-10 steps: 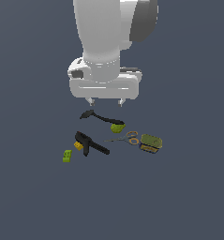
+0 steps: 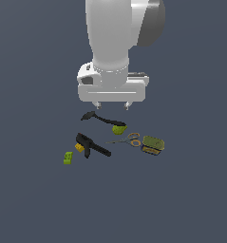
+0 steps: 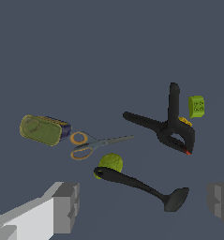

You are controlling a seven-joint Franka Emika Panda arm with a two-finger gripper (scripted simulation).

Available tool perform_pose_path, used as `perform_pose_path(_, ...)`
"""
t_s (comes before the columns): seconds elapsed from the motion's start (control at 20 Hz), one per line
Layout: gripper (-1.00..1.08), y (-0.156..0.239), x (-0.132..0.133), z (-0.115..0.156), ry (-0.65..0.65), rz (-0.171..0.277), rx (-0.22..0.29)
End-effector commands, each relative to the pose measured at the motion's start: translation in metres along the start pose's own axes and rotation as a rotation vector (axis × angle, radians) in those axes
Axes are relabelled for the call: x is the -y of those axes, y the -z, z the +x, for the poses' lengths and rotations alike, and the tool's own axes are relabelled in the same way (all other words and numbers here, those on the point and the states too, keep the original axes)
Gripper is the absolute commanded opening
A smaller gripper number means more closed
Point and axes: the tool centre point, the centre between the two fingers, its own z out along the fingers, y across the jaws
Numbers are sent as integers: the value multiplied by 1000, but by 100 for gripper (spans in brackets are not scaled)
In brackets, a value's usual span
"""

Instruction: Pick up a designated object from a clutter of objects.

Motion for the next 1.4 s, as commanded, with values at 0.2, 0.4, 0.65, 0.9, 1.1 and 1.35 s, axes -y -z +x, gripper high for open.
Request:
perform_pose_path(0.2, 100, -3, 4, -1, 10, -2, 9)
perform_pose_path(0.4, 100, -8, -2, 4, 12, -1, 7)
perform_pose_path(0.65, 100, -24, -18, 18, 18, 3, 3)
perform_pose_path(0.9, 100, -51, -46, 38, 28, 7, -5)
perform_pose_path(1.1, 100, -82, -78, 56, 37, 8, -13)
perform_pose_path(1.35, 100, -127, -125, 74, 51, 3, -24)
